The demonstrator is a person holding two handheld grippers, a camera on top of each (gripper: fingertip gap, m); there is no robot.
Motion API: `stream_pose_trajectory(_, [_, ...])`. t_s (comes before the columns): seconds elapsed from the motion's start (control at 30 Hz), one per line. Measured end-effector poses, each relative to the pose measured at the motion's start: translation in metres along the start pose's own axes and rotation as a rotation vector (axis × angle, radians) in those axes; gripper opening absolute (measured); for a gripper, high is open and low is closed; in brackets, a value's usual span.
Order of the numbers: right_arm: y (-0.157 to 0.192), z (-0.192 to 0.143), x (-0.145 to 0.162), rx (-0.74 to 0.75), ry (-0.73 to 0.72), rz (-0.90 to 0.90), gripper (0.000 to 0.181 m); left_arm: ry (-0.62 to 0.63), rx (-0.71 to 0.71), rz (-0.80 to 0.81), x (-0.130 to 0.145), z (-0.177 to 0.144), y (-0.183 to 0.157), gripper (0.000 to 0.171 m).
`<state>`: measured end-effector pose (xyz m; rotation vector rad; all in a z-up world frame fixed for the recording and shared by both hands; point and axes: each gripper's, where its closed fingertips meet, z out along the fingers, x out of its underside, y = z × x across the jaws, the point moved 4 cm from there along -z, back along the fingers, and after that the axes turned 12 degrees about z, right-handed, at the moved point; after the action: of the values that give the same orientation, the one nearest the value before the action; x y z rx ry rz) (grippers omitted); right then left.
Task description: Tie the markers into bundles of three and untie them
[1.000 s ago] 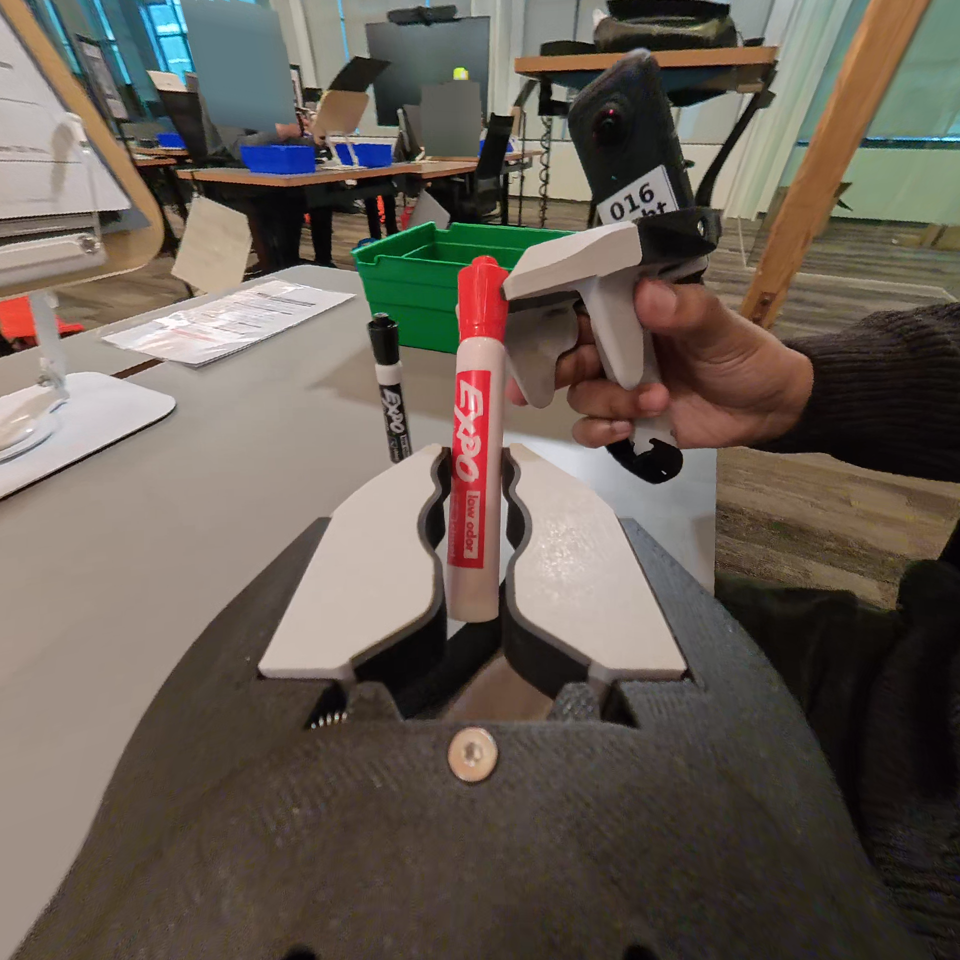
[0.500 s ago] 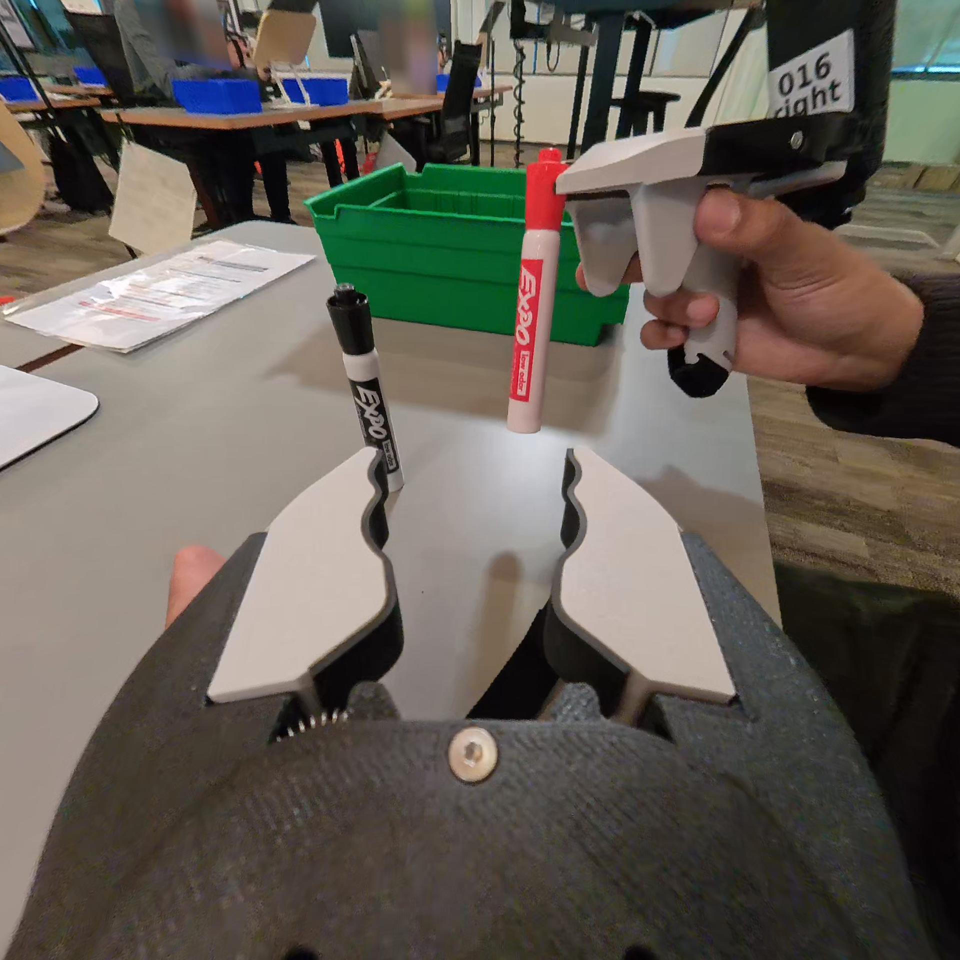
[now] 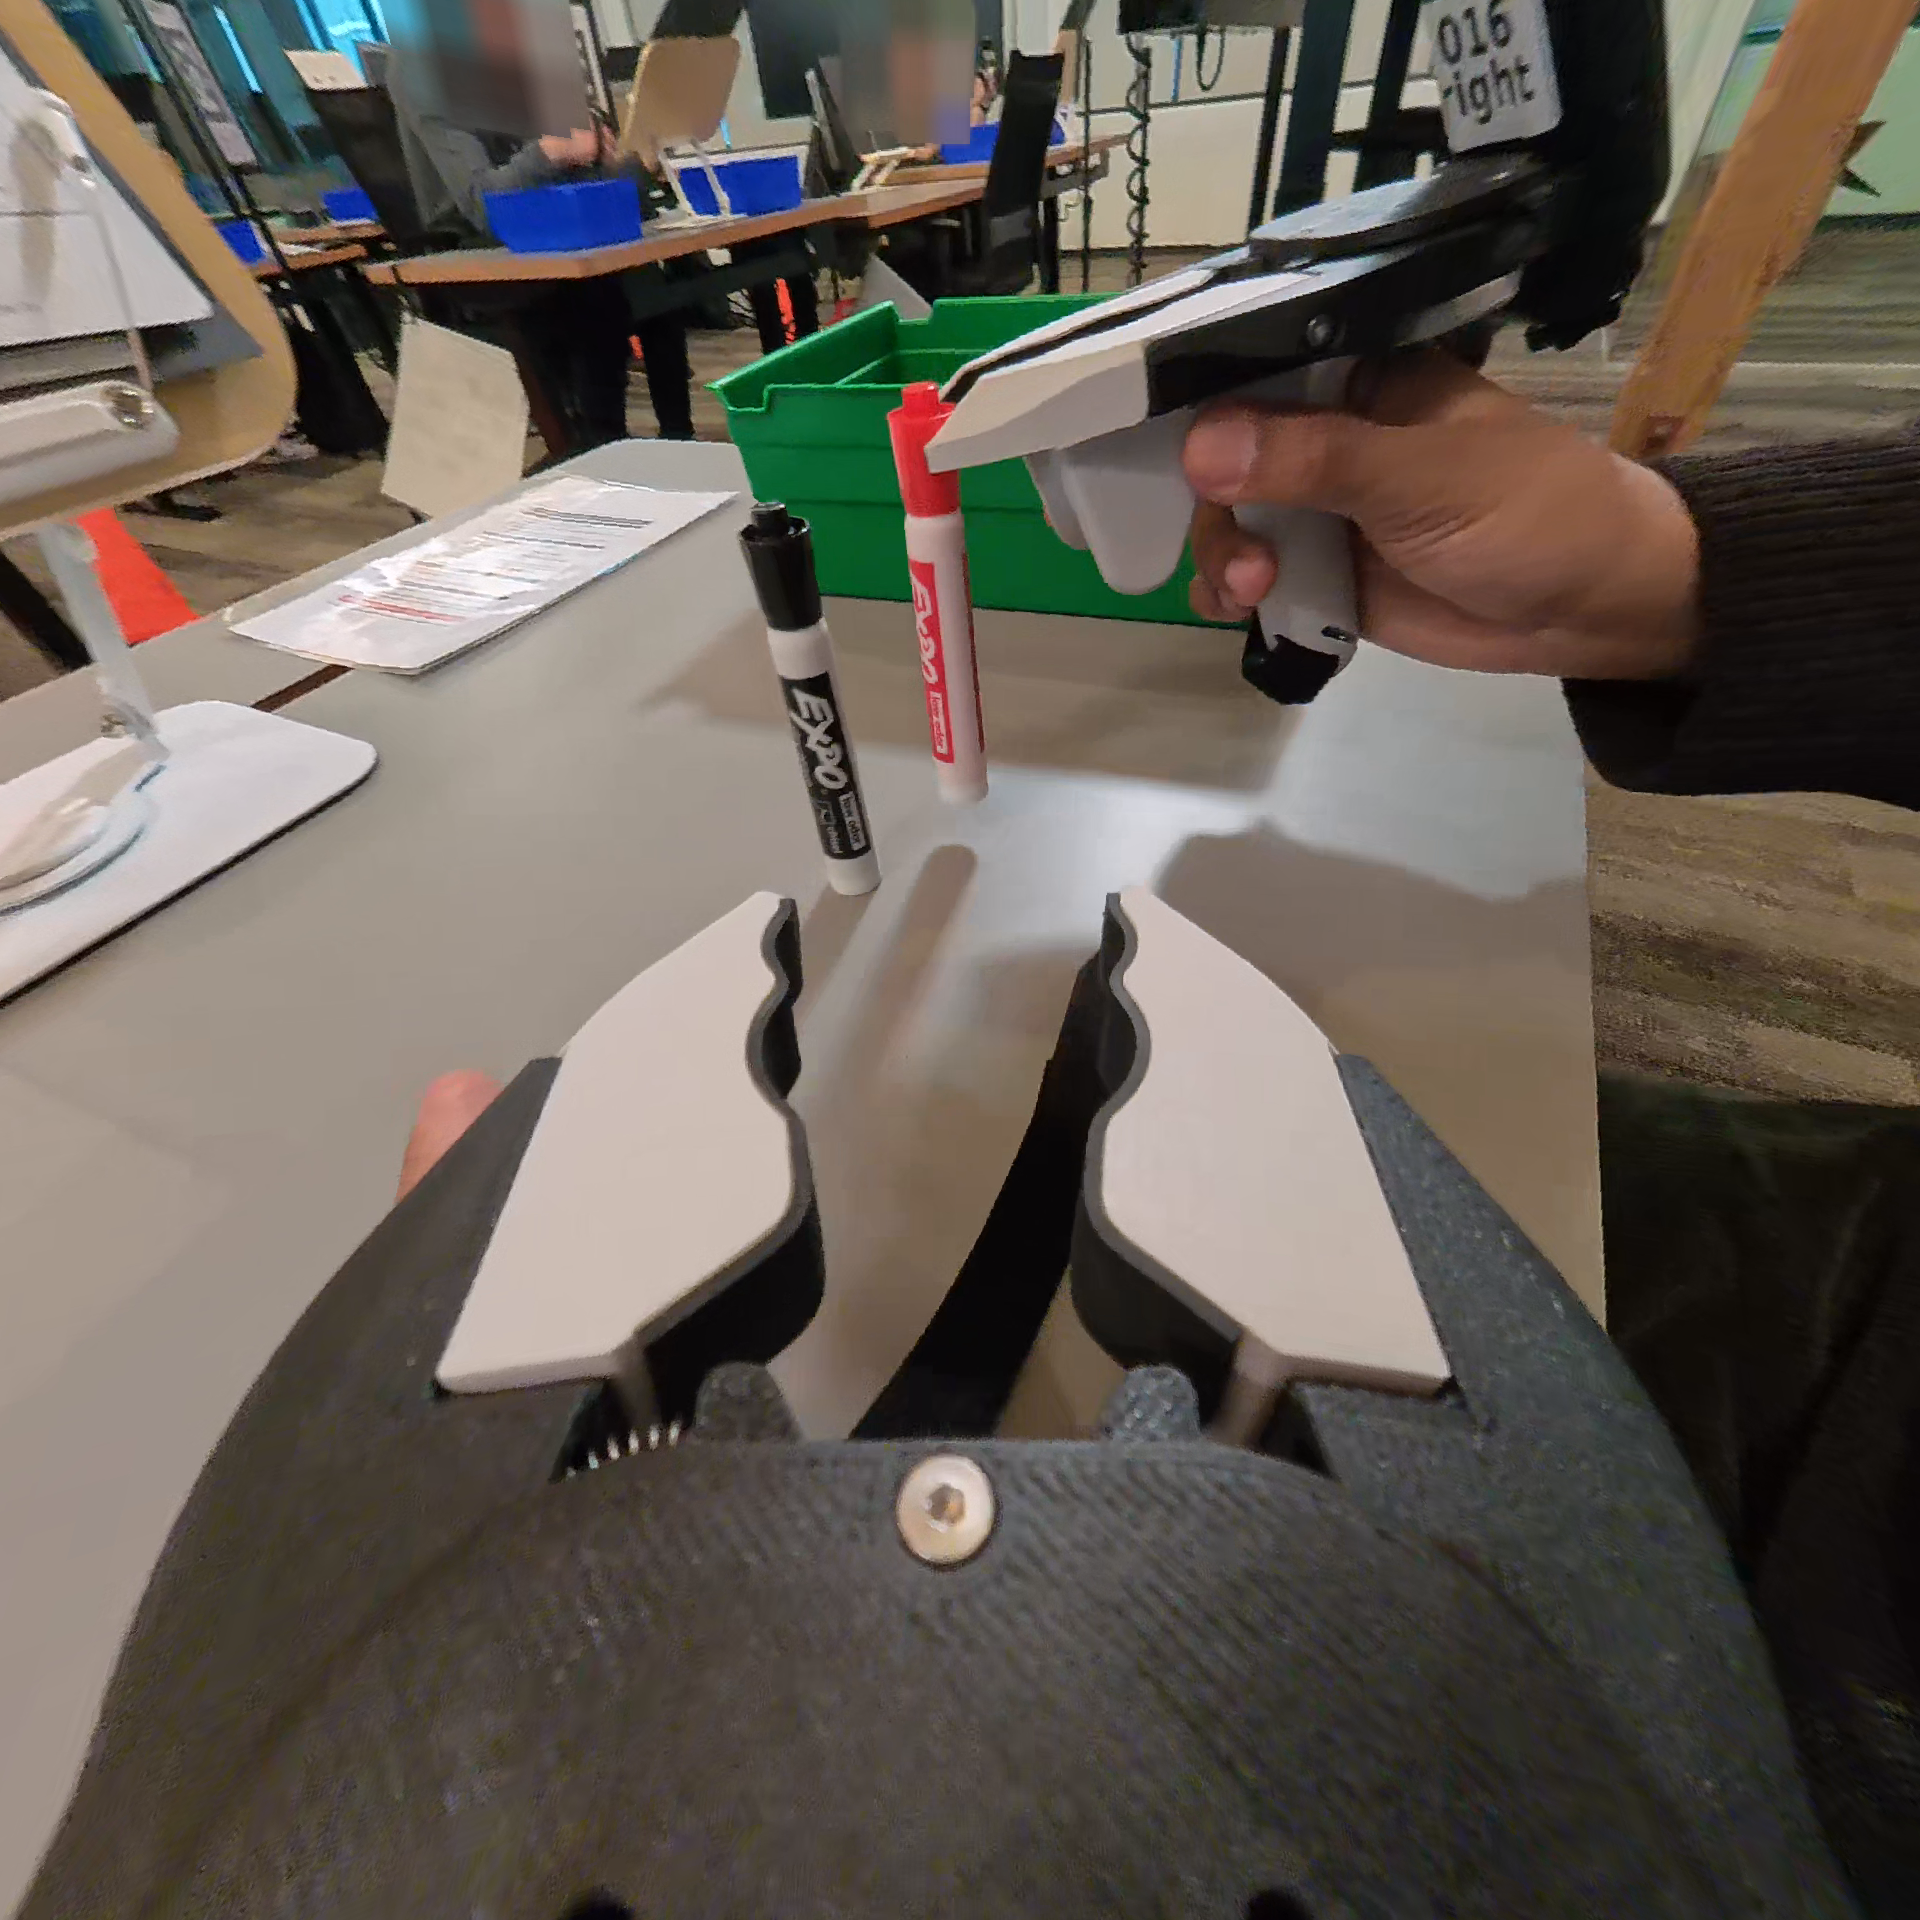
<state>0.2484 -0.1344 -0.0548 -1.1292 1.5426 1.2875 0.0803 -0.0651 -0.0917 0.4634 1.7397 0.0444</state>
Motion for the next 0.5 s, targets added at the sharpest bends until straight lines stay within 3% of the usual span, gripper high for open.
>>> stream_pose_trajectory(0.5, [-0.017,0.041,0.003,-0.060,0.088,0.085,0.018,0.062,-0.114,-0.012,0.016,-0.033,0.008,0.054])
